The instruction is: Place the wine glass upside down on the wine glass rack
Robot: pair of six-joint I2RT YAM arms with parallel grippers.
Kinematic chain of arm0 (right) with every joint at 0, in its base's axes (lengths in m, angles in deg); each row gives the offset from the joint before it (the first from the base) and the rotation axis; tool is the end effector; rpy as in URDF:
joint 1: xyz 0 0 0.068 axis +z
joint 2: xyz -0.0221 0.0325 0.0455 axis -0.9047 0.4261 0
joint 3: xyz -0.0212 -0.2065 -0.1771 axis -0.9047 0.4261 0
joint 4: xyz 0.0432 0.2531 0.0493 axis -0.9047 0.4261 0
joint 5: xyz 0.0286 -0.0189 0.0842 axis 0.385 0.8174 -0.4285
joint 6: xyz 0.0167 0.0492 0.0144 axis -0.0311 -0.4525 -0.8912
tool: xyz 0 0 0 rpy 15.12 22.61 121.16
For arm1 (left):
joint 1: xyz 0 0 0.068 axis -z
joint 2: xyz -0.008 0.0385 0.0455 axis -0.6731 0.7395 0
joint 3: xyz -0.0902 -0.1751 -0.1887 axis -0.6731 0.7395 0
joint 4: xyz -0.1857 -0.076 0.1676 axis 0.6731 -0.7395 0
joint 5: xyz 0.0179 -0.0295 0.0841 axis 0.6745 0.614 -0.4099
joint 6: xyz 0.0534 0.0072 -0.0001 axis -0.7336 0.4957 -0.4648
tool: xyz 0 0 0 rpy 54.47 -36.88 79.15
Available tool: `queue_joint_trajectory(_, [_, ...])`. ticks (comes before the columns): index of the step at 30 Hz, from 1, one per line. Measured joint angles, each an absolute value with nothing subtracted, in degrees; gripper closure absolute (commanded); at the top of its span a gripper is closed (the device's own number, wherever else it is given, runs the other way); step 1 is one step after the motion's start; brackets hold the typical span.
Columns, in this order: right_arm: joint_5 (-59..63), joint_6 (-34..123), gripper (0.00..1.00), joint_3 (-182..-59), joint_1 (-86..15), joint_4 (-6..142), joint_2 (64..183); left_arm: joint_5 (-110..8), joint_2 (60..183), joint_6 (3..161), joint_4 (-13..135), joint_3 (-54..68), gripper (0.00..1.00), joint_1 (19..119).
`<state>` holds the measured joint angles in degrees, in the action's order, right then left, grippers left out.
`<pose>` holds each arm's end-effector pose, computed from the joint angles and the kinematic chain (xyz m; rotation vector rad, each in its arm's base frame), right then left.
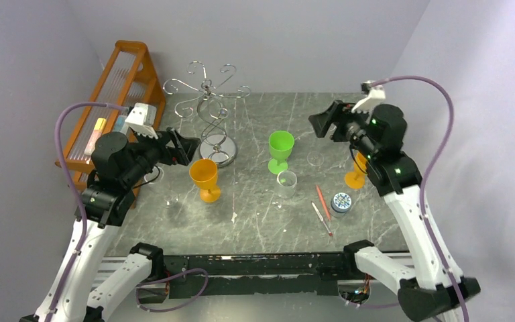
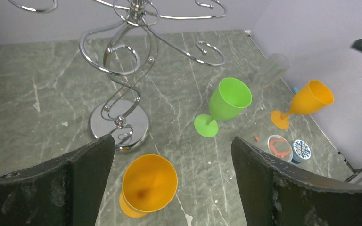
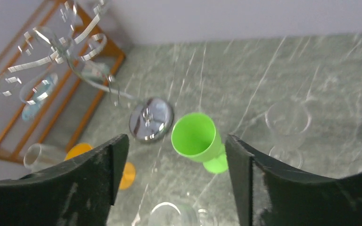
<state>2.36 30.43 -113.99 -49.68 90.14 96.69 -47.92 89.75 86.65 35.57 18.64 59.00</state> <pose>0.1887 0.0554 0.4337 -0.0075 1.7464 0.5682 0.1484 -0.0519 0.4100 0.1568 1.7199 -0.5985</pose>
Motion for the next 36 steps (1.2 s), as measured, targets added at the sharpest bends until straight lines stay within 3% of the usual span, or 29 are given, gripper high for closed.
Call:
queue_joint_trajectory(5, [2.04, 31.24, 0.29, -115.32, -43.96, 93.24, 105.32, -45.71, 89.20, 88.23, 36.09, 20.98, 0.03, 59.00])
queue_joint_trajectory(9, [6.52, 31.61, 0.44, -117.05, -33.90, 95.53, 111.99, -44.49, 89.12, 89.28, 36.31, 21.60, 0.03, 59.00])
queue_joint_trajectory(12, [10.41, 31.37, 0.50, -118.56, -29.99, 96.23, 116.84, -44.51, 88.55, 89.80, 36.42, 22.05, 0.03, 59.00])
queue_joint_trajectory(22, [19.43, 31.44, 0.54, -123.28, -26.76, 98.64, 132.49, -42.61, 87.43, 90.57, 37.58, 23.98, 0.03, 59.00])
queue_joint_trajectory(28, [20.88, 32.18, 0.76, -124.63, -26.12, 98.59, 138.35, -42.37, 87.48, 91.24, 36.90, 23.61, 0.03, 59.00])
queue_joint_trajectory(32, [23.04, 32.90, 1.00, -124.63, -25.80, 98.64, 140.27, -42.37, 86.69, 90.81, 36.57, 23.61, 0.03, 59.00])
queue_joint_trajectory(36, [25.40, 34.41, 1.00, -124.65, -25.05, 97.98, 139.70, -42.39, 86.78, 90.15, 35.89, 23.41, 0.07, 59.00])
